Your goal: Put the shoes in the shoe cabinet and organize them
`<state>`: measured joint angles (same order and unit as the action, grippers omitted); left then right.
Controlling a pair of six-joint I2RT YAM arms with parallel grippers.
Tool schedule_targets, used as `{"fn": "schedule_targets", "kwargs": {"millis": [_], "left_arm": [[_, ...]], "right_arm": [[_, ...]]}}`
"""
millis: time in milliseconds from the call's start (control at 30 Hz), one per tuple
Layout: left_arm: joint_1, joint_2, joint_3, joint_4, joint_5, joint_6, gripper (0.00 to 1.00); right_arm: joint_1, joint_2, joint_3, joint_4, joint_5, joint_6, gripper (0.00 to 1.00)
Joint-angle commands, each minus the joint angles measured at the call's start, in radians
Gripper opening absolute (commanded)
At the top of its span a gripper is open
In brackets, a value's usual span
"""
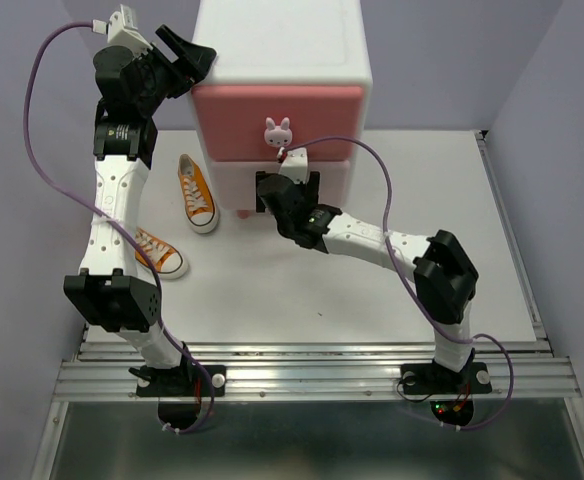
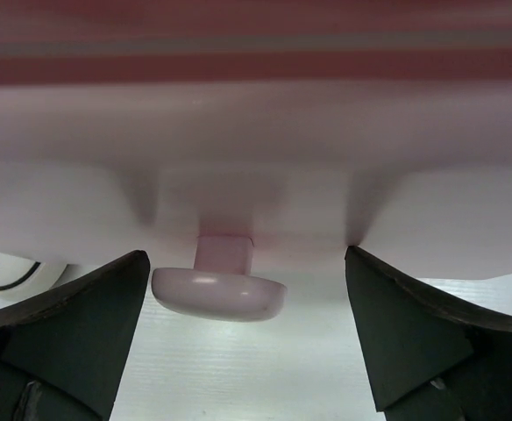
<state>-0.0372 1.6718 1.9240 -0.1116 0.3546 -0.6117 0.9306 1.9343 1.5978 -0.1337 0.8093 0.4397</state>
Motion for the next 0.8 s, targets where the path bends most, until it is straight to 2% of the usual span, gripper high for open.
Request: {"fn": "schedule_targets", "kwargs": {"millis": [0, 67, 133, 167, 200, 300, 400, 567, 767], "left_arm": [[-0.006, 0.098, -0.097, -0.246, 0.000, 0.107, 0.87], [-0.006, 0.098, -0.097, -0.247, 0.000, 0.105, 0.87], [-0.006, 0.100, -0.095, -0.249, 0.001, 0.105, 0.87], [-0.006, 0.100, -0.094, -0.249, 0.001, 0.105, 0.87], [-0.004, 0.100, -0.092, -0.249, 0.000, 0.107, 0.87], [-0.006, 0.106, -0.088, -0.253, -0.009, 0.107, 0.87], [-0.006, 0.112, -0.086, -0.254, -0.017, 0.107, 0.87], [-0.006, 0.118, -0.092, -0.243, -0.032, 0.098, 0.87], [-0.006, 0.117, -0.105, -0.223, -0.046, 0.090, 0.87]], "right_arm": [[-0.003, 0.026, 0.079, 0.123, 0.109, 0.024, 0.95], [-0.003, 0.037, 0.090, 0.123, 0.111, 0.021, 0.88], [-0.003, 0.040, 0.096, 0.120, 0.111, 0.019, 0.65], [0.007, 0.037, 0.094, 0.111, 0.111, 0.034, 0.46], [0.007, 0.034, 0.088, 0.106, 0.114, 0.037, 0.37], [0.019, 0.005, 0.041, 0.098, 0.110, 0.050, 0.18], [0.046, -0.040, -0.021, 0.085, 0.076, 0.054, 0.11], [0.105, -0.119, -0.105, 0.022, 0.073, 0.125, 0.07], [0.191, -0.190, -0.144, -0.171, 0.087, 0.266, 0.06]]}}
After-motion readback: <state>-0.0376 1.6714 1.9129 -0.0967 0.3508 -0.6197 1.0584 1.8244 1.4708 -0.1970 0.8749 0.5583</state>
